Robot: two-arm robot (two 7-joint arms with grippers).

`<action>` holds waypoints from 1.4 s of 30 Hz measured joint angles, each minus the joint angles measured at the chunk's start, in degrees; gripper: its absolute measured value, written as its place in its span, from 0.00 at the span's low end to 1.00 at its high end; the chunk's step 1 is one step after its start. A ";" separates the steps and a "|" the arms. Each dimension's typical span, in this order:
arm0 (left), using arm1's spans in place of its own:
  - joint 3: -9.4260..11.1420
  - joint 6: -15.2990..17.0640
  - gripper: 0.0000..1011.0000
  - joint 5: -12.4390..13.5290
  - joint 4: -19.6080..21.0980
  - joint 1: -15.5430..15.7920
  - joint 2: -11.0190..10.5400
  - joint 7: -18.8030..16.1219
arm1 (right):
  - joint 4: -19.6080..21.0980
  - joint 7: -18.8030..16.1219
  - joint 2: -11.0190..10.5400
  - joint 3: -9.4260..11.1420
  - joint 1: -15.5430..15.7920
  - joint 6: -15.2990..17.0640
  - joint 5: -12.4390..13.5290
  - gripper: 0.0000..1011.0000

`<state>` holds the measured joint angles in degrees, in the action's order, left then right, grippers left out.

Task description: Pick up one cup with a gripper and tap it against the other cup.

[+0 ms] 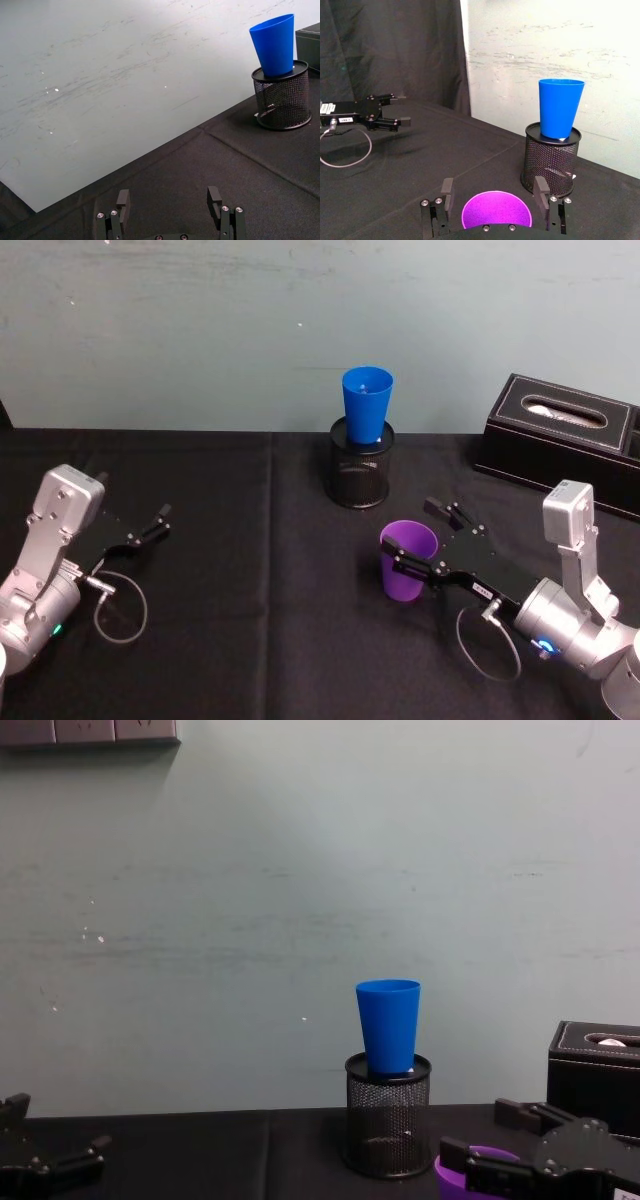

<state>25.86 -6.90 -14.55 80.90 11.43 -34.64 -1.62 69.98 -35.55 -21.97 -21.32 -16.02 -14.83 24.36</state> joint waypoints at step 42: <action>0.00 0.00 1.00 0.00 0.00 0.00 0.00 0.00 | 2.41 6.27 1.32 4.33 2.51 -0.76 -0.49 0.99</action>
<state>25.86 -6.91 -14.55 80.90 11.43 -34.65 -1.62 72.38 -29.28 -20.66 -16.98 -13.51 -15.59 23.87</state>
